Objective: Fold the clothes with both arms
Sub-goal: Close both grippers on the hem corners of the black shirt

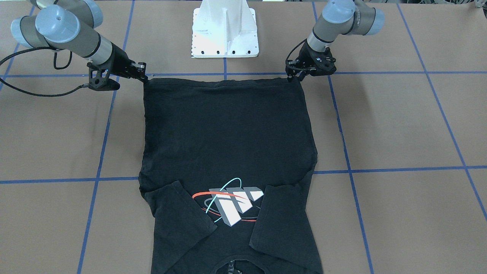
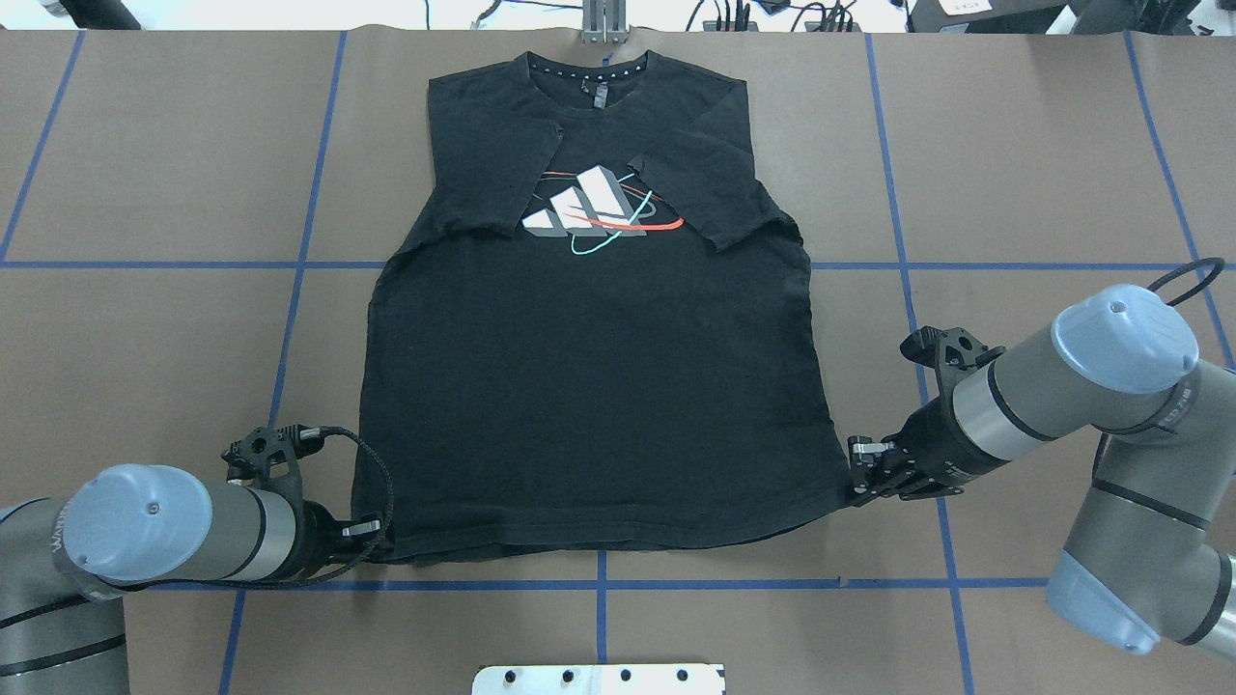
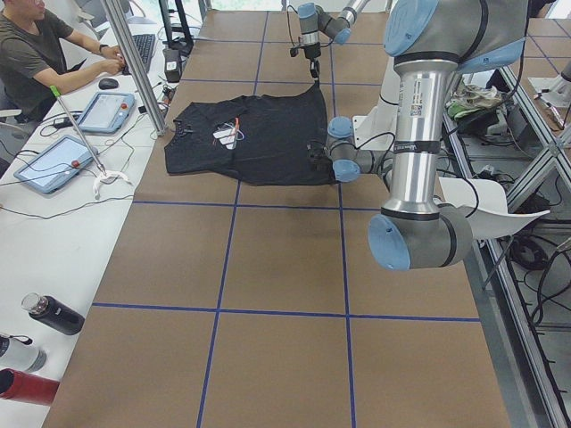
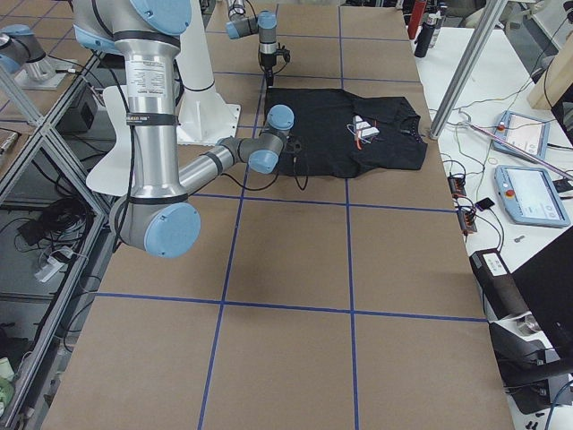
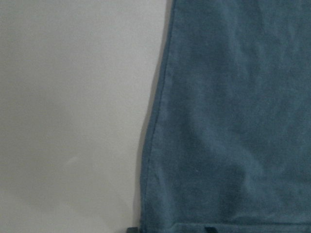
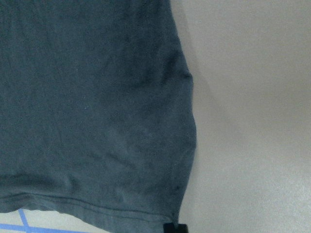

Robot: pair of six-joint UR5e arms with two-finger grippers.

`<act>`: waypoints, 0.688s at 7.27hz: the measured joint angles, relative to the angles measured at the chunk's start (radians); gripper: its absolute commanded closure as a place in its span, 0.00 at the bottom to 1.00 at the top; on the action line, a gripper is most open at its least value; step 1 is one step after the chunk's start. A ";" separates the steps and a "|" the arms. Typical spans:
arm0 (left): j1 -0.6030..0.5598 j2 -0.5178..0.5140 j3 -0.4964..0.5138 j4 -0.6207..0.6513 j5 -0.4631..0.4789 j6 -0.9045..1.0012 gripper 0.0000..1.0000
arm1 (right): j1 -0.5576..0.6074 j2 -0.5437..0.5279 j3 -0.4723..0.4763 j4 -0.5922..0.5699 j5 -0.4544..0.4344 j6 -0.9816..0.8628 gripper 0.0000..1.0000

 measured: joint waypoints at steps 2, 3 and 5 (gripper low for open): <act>0.000 0.000 0.000 0.001 -0.001 0.000 0.65 | 0.000 0.000 0.001 0.000 0.001 0.000 1.00; 0.001 0.000 0.000 0.001 -0.001 0.000 0.64 | 0.001 0.000 0.001 0.000 0.001 0.000 1.00; 0.005 0.001 0.000 0.001 -0.001 0.000 0.63 | 0.001 0.000 0.001 0.000 0.001 0.000 1.00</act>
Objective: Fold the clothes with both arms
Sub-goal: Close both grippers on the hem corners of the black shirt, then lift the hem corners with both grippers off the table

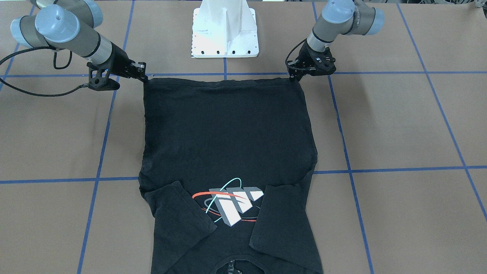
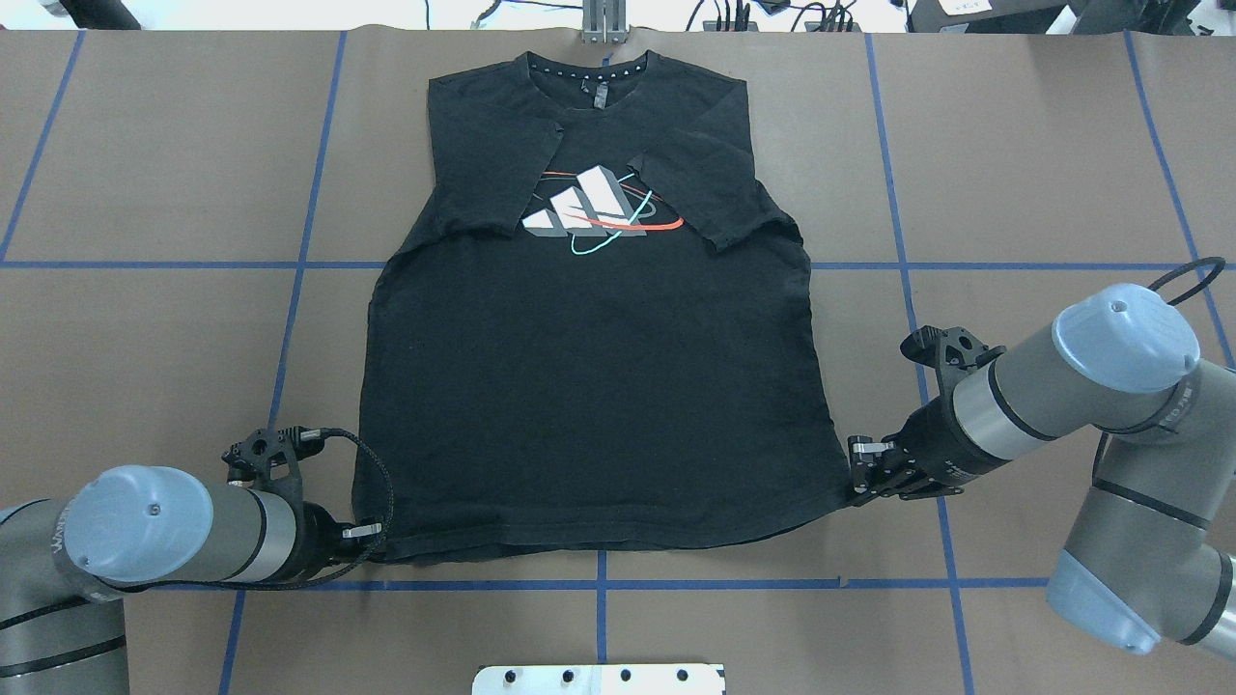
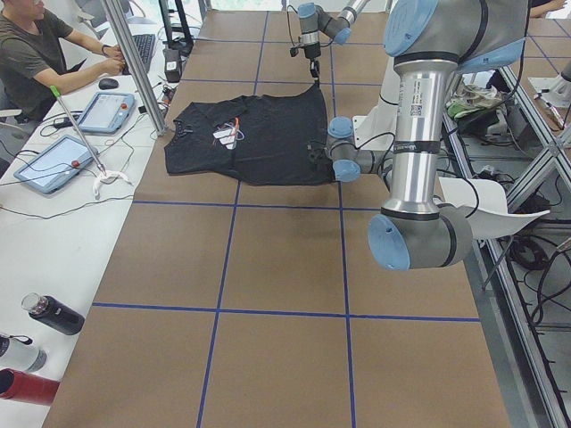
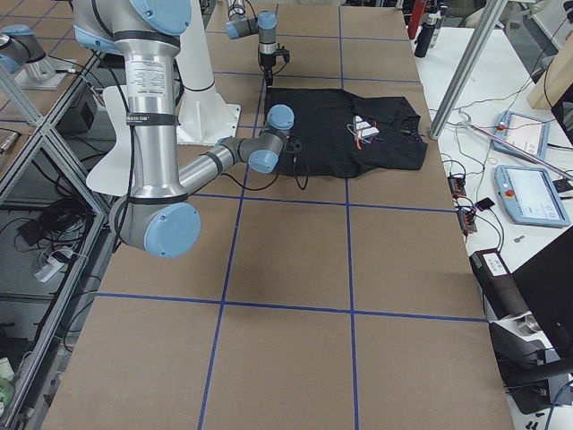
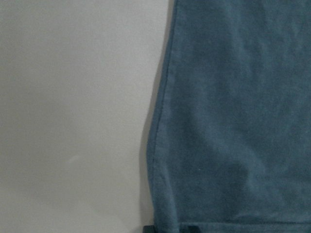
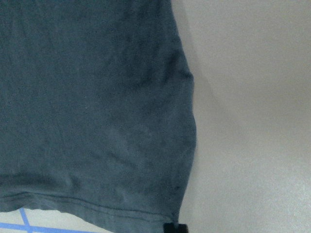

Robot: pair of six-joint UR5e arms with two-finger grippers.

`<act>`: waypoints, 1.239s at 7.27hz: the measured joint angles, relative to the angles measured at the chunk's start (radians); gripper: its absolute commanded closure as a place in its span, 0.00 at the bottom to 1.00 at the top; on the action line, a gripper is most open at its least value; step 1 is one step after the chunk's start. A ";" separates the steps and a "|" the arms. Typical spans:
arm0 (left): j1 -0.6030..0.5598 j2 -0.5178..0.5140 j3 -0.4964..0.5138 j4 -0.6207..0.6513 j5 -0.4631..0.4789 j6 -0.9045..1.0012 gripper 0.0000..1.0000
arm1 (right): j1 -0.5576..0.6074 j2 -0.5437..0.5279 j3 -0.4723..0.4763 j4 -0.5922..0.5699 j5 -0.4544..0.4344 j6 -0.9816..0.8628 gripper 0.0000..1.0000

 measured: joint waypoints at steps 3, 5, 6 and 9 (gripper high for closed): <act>0.005 0.000 -0.001 0.012 -0.001 0.000 0.63 | 0.003 0.000 0.001 0.000 0.000 0.000 1.00; 0.011 0.000 -0.001 0.018 -0.001 -0.001 0.87 | 0.006 0.000 0.002 0.000 0.003 0.000 1.00; 0.012 0.000 -0.001 0.019 -0.001 -0.004 1.00 | 0.009 -0.001 0.002 0.000 0.009 0.000 1.00; 0.012 -0.001 -0.020 0.028 -0.004 -0.010 1.00 | 0.018 -0.001 0.002 0.000 0.022 0.000 1.00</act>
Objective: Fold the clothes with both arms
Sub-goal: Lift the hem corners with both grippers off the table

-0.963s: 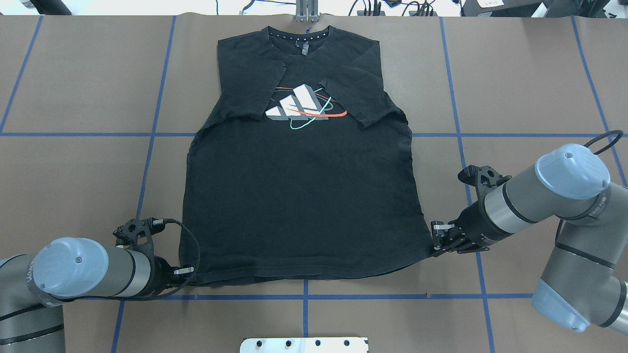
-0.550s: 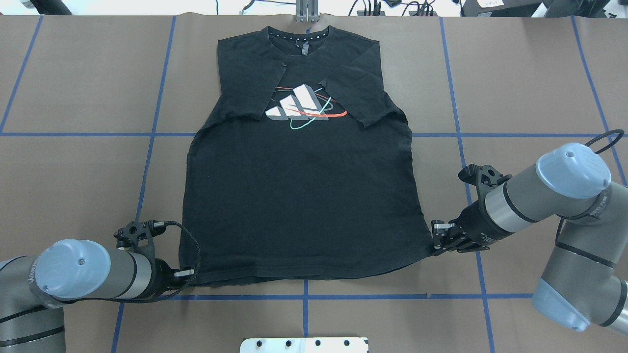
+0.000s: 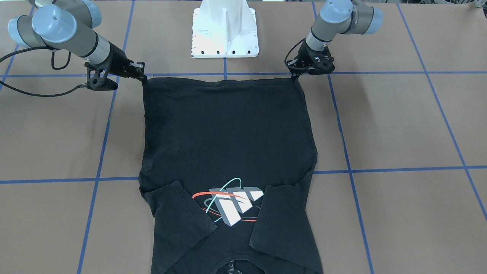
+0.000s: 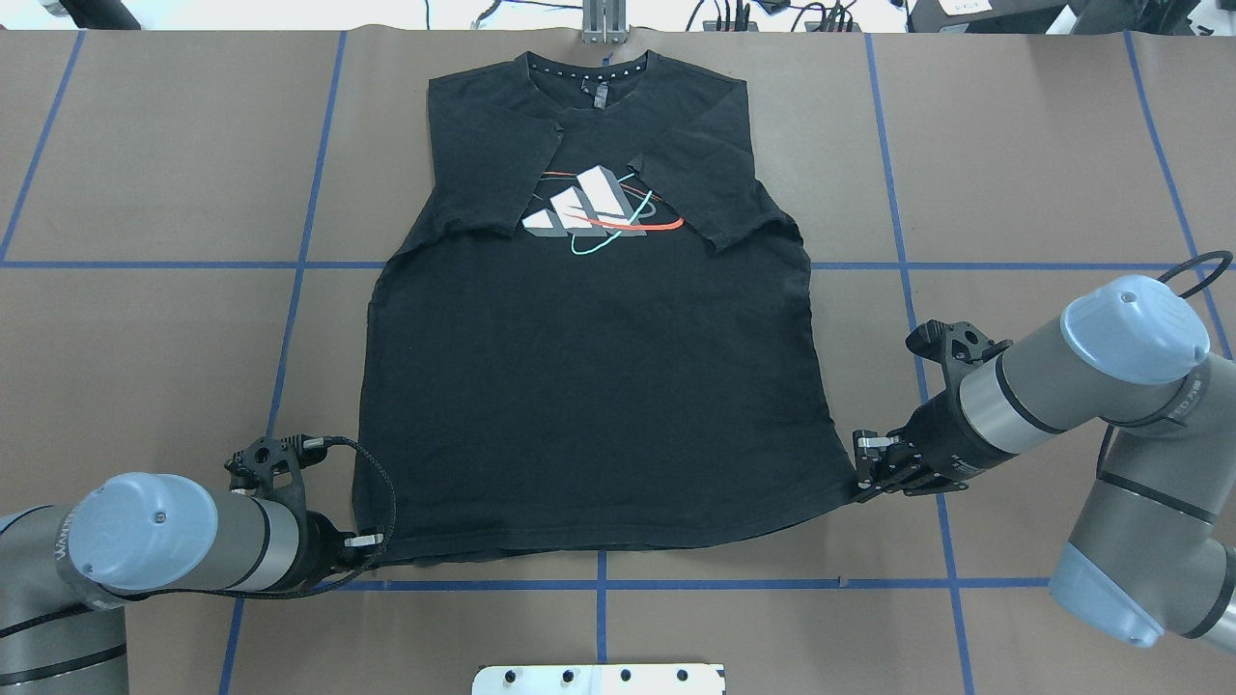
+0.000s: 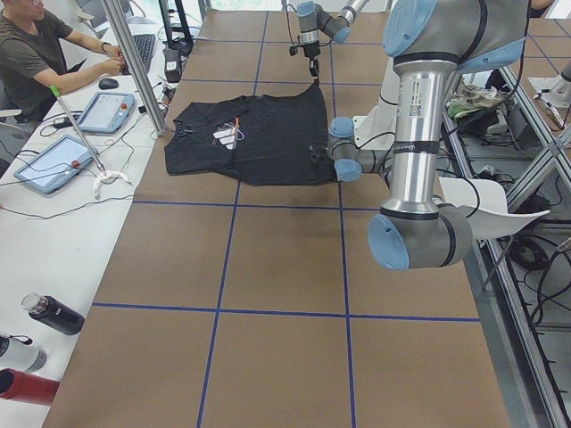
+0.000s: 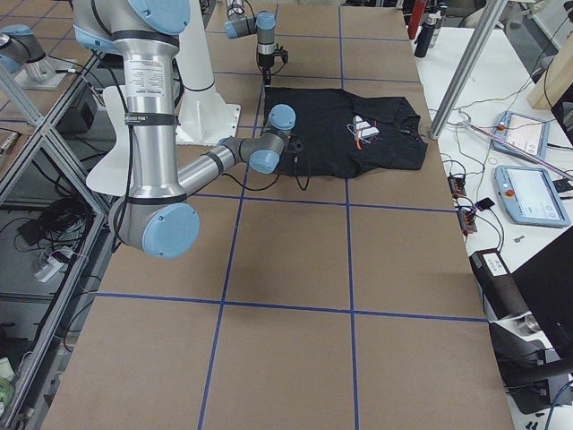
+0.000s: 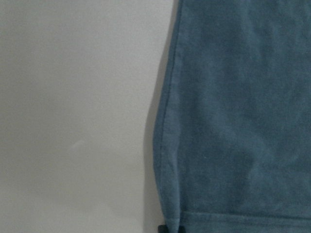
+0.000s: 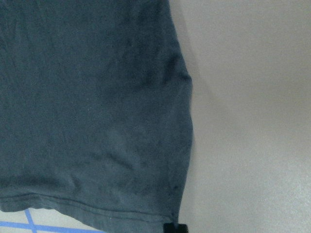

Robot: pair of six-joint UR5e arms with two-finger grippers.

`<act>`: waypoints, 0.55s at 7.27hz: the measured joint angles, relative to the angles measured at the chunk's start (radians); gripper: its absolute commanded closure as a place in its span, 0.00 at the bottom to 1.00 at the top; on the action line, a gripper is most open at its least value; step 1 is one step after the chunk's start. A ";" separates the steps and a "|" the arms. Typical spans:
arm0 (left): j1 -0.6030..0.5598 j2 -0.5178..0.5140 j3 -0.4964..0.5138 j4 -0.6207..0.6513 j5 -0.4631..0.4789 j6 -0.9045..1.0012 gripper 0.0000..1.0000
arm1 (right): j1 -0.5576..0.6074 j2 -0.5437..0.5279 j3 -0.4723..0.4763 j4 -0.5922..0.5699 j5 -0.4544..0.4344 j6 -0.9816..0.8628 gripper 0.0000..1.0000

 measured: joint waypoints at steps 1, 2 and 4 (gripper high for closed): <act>0.000 -0.001 -0.031 0.033 -0.002 0.003 1.00 | 0.006 0.000 0.003 0.002 0.006 0.000 1.00; -0.001 -0.005 -0.073 0.075 -0.004 0.008 1.00 | 0.015 -0.006 0.006 0.017 0.017 0.001 1.00; -0.002 -0.011 -0.149 0.103 -0.007 0.015 1.00 | 0.043 -0.054 0.000 0.136 0.062 0.003 1.00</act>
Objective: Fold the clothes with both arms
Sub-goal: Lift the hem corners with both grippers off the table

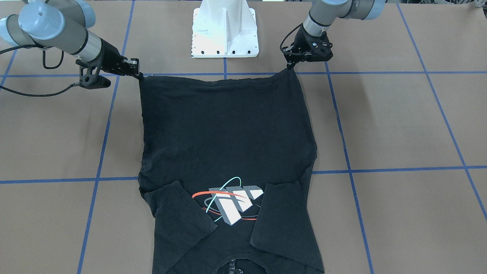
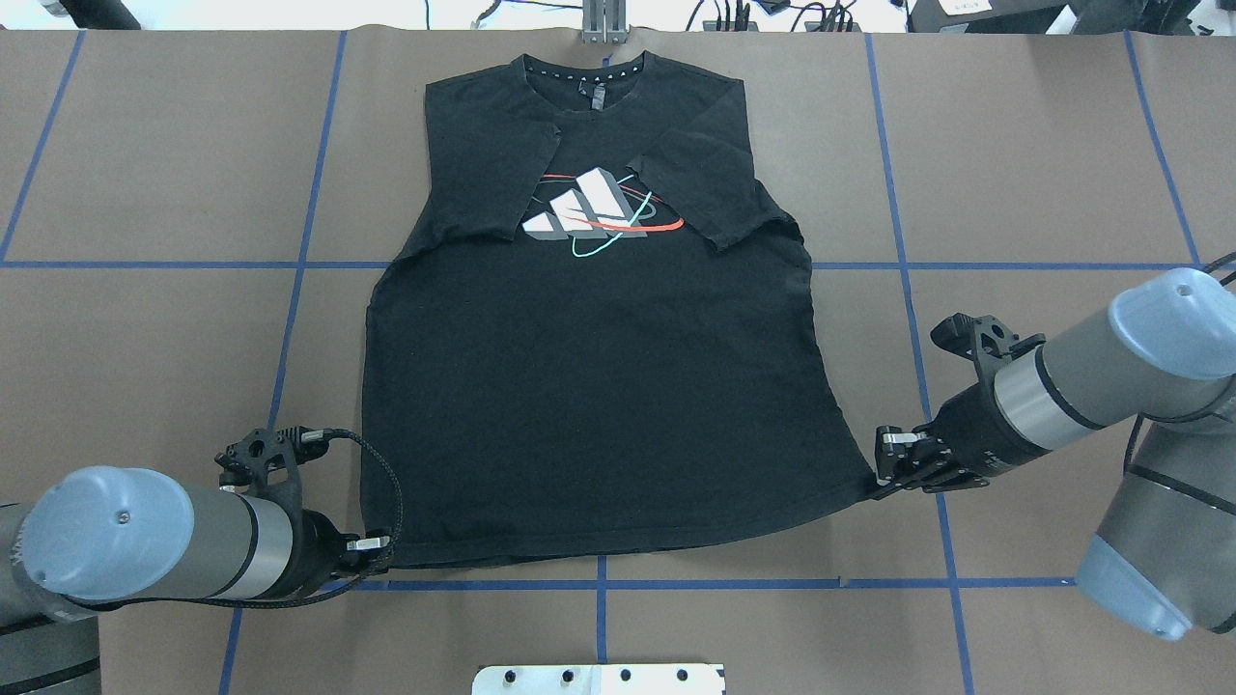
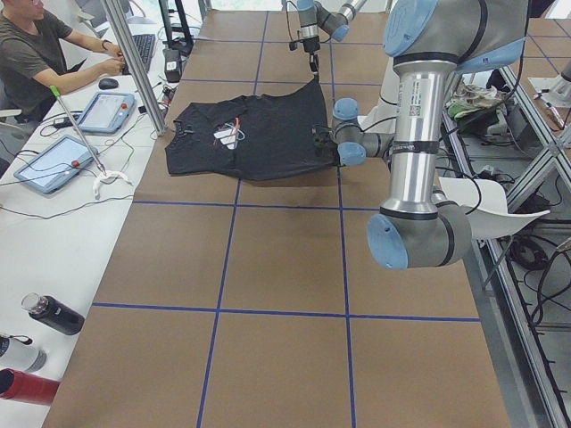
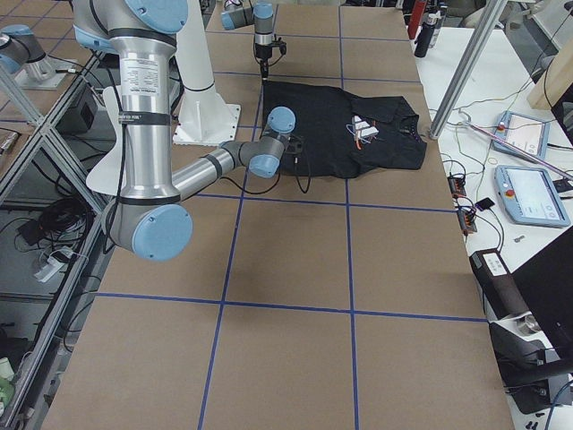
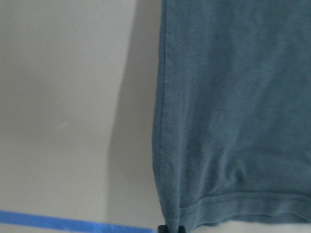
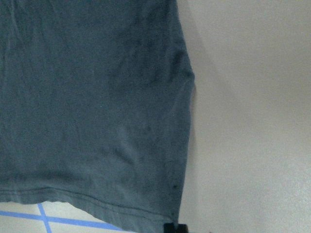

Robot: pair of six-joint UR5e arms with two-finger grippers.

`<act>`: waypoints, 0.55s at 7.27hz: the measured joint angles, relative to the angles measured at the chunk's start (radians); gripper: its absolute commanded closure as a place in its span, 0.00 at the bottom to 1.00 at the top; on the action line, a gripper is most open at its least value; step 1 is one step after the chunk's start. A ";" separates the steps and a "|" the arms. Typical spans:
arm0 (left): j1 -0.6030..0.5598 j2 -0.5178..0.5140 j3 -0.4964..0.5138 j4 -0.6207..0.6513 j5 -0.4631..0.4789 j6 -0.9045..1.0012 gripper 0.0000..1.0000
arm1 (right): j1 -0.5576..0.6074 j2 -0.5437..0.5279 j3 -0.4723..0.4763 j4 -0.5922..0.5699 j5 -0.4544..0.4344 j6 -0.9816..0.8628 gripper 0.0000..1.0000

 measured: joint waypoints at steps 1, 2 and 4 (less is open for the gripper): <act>-0.004 0.001 -0.053 0.001 -0.015 0.015 1.00 | 0.028 -0.028 -0.007 0.059 0.050 0.005 1.00; -0.023 0.006 -0.109 0.003 -0.069 0.046 1.00 | 0.052 -0.052 -0.001 0.087 0.097 0.008 1.00; -0.096 0.042 -0.188 0.007 -0.218 0.151 1.00 | 0.073 -0.121 0.034 0.151 0.193 0.011 1.00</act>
